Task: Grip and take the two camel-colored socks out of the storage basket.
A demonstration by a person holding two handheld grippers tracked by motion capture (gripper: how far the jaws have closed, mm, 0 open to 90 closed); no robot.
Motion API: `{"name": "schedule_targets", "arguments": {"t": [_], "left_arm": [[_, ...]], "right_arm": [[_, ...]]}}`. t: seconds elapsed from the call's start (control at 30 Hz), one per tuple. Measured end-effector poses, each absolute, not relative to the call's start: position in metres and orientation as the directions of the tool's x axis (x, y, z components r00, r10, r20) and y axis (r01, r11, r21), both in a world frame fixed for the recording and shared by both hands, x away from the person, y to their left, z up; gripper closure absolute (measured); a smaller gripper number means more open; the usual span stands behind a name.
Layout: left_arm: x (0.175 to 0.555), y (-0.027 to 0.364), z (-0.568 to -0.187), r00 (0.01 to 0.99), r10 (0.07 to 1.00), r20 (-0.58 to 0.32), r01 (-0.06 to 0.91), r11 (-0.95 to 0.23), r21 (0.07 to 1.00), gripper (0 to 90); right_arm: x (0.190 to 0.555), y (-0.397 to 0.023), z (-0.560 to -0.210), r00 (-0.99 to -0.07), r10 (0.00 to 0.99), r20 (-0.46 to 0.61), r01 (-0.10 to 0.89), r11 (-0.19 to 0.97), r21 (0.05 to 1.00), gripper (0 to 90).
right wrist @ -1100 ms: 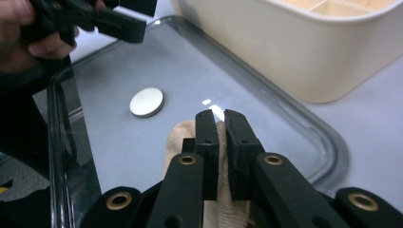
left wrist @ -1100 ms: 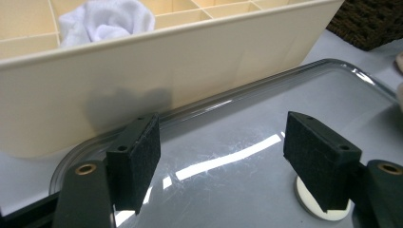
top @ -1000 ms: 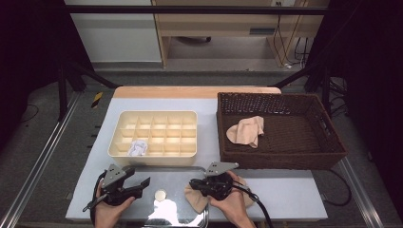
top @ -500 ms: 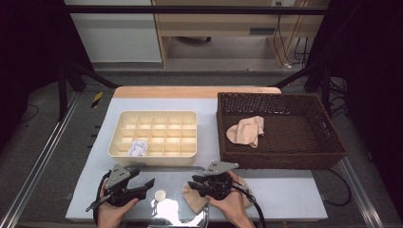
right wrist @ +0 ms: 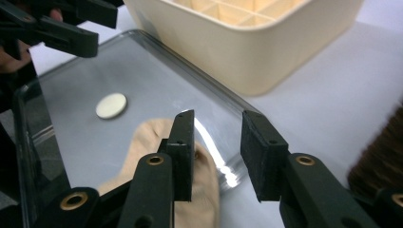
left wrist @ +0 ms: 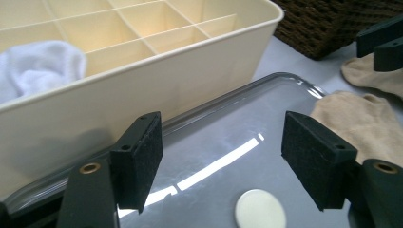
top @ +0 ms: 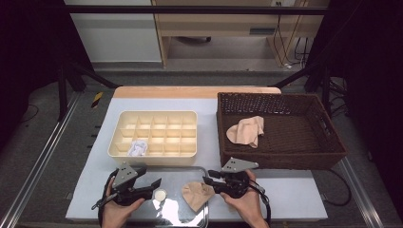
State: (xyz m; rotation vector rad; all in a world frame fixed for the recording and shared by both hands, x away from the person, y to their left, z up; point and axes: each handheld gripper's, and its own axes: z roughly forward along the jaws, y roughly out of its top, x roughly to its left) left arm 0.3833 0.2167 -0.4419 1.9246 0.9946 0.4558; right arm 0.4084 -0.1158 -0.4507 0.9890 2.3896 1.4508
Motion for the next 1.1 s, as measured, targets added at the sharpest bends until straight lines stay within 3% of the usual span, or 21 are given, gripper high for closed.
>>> {"name": "schedule_targets", "arguments": {"t": [0.33, 0.57, 1.1], "left_arm": [[0.384, 0.187, -0.449, 0.645, 0.760, -0.078, 0.483, -0.327, 0.812, 35.5], [0.383, 0.171, -0.457, 0.675, 0.731, -0.102, 0.499, -0.350, 0.793, 41.6], [0.379, 0.144, -0.473, 0.710, 0.696, -0.111, 0.520, -0.411, 0.749, 72.3]], "right_arm": [[0.396, -0.139, -0.461, -0.738, 0.640, 0.216, 0.484, 0.278, 0.830, 69.9], [0.392, -0.132, -0.475, -0.744, 0.622, 0.245, 0.515, 0.299, 0.803, 68.9], [0.394, -0.114, -0.483, -0.767, 0.593, 0.245, 0.512, 0.334, 0.791, 76.3]]}}
